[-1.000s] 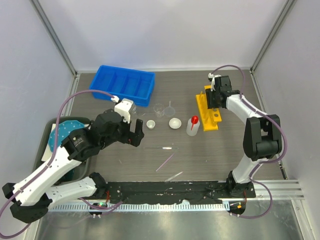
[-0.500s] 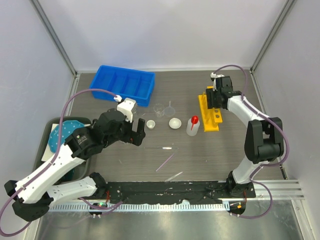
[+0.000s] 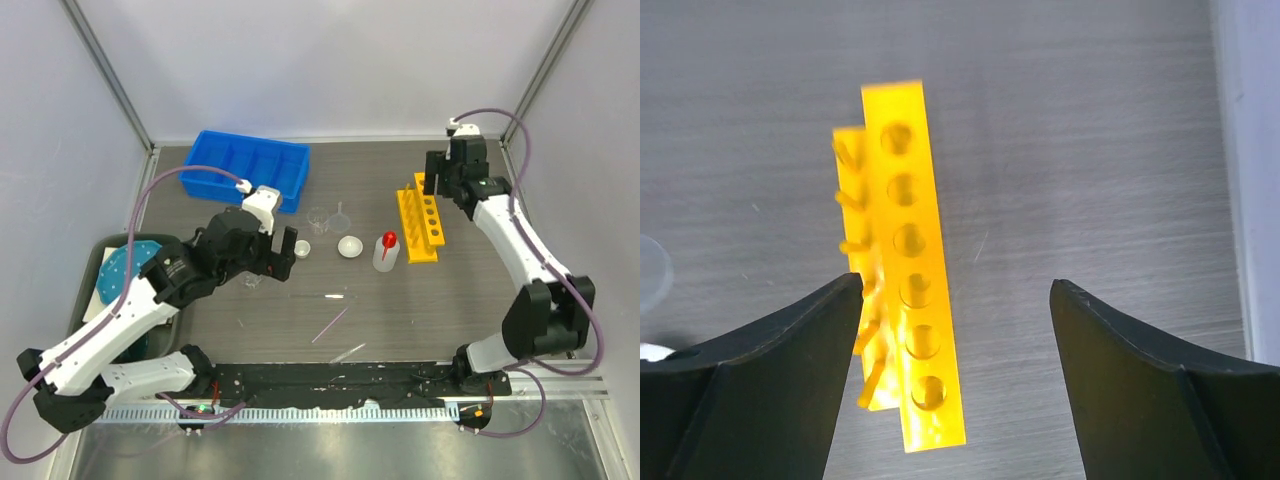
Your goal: Organize the chemistry lab equipment
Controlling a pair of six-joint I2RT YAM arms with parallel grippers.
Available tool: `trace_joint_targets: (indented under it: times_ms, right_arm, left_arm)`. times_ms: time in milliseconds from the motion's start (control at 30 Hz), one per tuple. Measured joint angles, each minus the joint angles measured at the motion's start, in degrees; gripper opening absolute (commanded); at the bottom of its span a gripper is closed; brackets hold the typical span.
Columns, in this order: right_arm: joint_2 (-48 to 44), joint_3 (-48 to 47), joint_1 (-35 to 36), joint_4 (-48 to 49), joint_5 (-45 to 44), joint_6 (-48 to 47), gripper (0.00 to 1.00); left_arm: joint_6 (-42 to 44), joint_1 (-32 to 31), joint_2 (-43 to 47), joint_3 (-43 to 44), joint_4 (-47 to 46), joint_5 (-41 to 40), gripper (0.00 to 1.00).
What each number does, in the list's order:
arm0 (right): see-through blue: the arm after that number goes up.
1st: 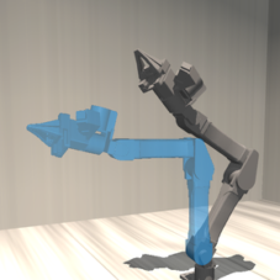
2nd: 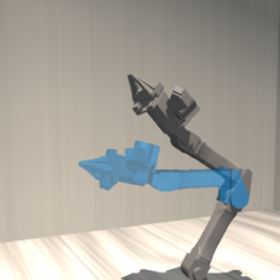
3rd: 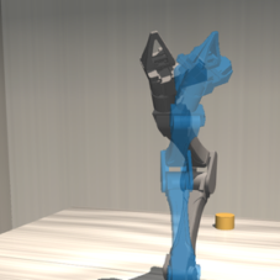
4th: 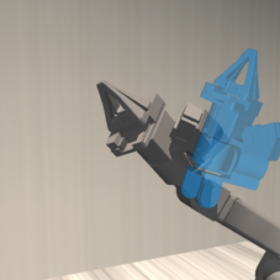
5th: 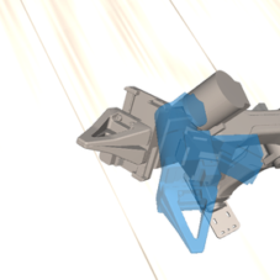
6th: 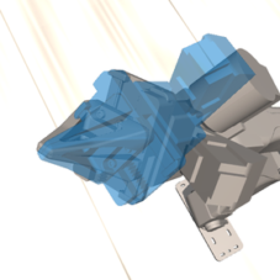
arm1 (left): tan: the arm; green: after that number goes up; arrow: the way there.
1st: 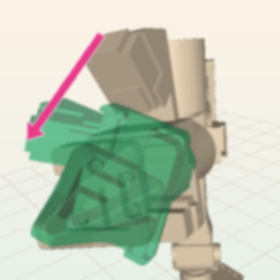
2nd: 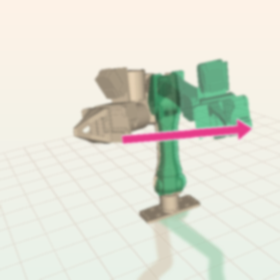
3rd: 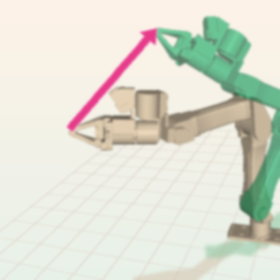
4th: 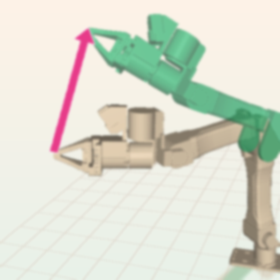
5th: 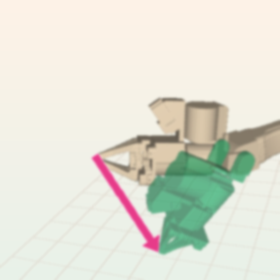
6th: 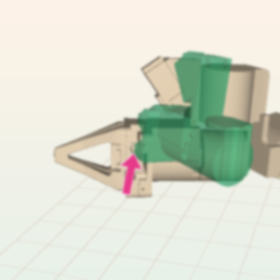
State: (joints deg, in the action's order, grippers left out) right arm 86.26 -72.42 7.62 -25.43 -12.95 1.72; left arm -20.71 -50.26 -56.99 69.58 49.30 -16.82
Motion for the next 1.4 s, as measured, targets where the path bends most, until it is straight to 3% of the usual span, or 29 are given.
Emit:
trace_joint_targets:
  times_ms: [167, 333, 567, 833, 1400]
  right_arm:
    - [-10.62, -3.23, 4.2, -1.44, -4.85, 1.22, 0.82]
    - [-23.41, -3.43, 14.91, -6.34, -6.99, 4.17, 0.84]
    - [-35.12, 1.22, 16.7, -12.46, -1.38, 9.16, 0.84]
    - [-37.77, 8.57, 16.81, -18.47, 4.46, 10.47, 0.84]
    - [-39.1, 8.7, 17.44, -20.0, 8.61, 10.45, 0.84]
  left_arm:
    - [0.11, 0.0, -5.86, 0.98, -3.15, 2.08, 1.0]
    - [-1.36, -0.94, -12.37, -0.33, -6.62, 3.93, 0.98]
    - [-6.01, -10.64, -21.53, -4.83, -10.88, -1.07, 0.96]
    - [-13.14, -20.13, -30.18, -8.46, -14.47, -7.13, 0.89]
    - [-16.85, -20.68, -35.26, -18.18, -24.94, -6.21, 0.66]
